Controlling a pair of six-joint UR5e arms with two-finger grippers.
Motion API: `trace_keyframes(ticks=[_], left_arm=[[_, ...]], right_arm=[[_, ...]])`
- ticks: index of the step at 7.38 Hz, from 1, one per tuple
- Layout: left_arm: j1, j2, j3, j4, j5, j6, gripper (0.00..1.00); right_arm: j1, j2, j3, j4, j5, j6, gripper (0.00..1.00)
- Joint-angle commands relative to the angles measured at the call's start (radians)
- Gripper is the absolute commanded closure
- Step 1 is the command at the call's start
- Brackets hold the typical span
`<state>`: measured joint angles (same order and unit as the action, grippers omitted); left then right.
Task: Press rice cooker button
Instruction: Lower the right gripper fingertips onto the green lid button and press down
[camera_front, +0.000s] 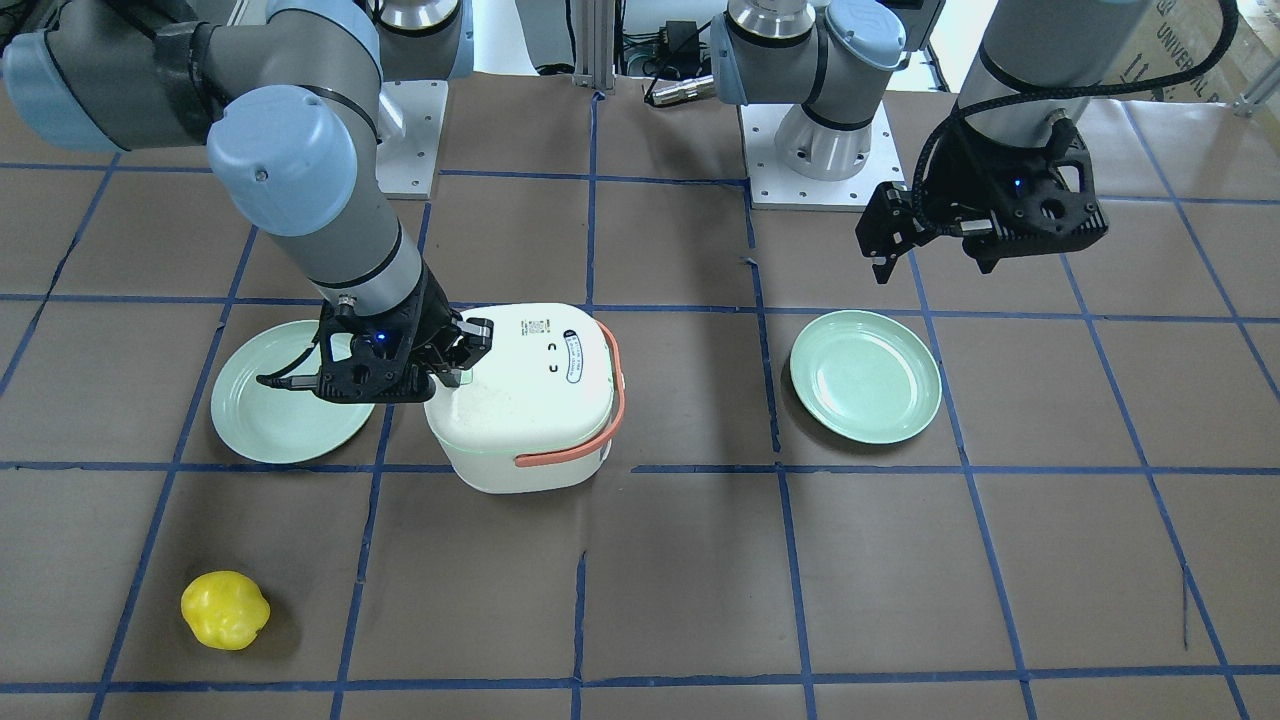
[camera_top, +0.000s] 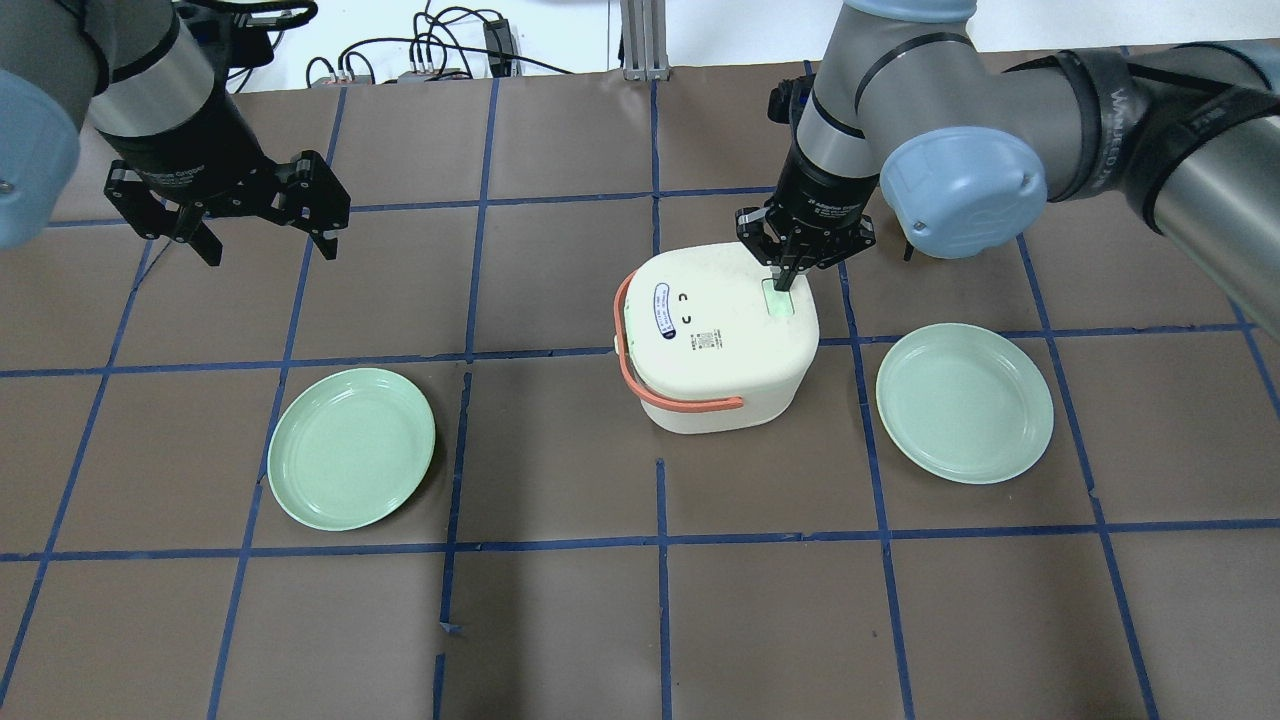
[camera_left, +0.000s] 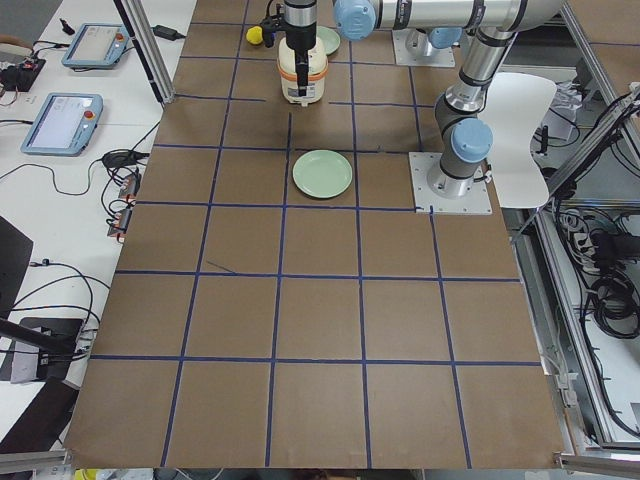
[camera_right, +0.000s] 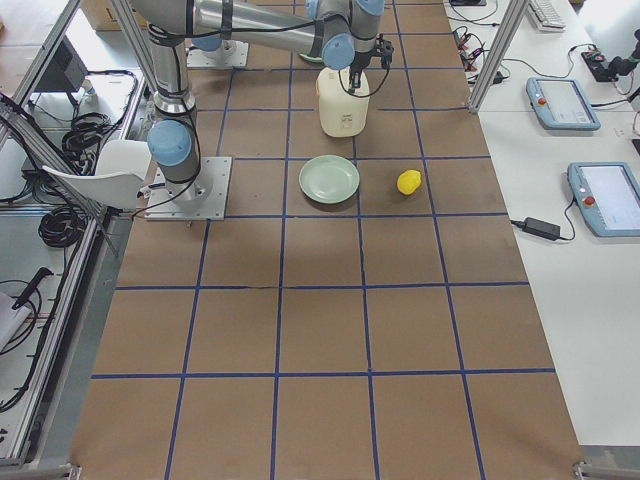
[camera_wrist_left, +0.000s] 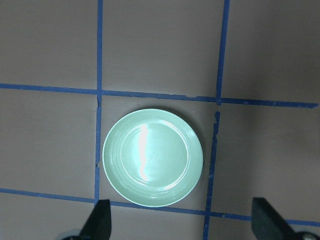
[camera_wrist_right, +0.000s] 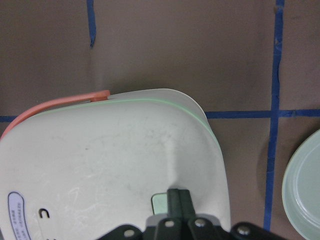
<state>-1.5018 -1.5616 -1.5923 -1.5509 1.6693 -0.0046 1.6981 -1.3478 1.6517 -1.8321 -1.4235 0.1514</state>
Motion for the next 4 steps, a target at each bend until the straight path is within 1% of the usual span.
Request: trace_keyframes(ticks=[1, 3, 4], left_arm=[[0.000, 0.000, 0.000, 0.000, 0.000, 0.000, 0.00], [0.000, 0.000, 0.000, -0.002, 0.000, 0.000, 0.00], [0.000, 0.000, 0.000, 0.000, 0.001, 0.000, 0.00]], right_arm=[[-0.001, 0.001, 0.007, -0.003, 0.000, 0.002, 0.89], [0.000, -0.007, -0.010, 0.000, -0.008, 0.014, 0.89], [0.006, -0.020, -0.019, 0.019, -0.011, 0.031, 0.85]])
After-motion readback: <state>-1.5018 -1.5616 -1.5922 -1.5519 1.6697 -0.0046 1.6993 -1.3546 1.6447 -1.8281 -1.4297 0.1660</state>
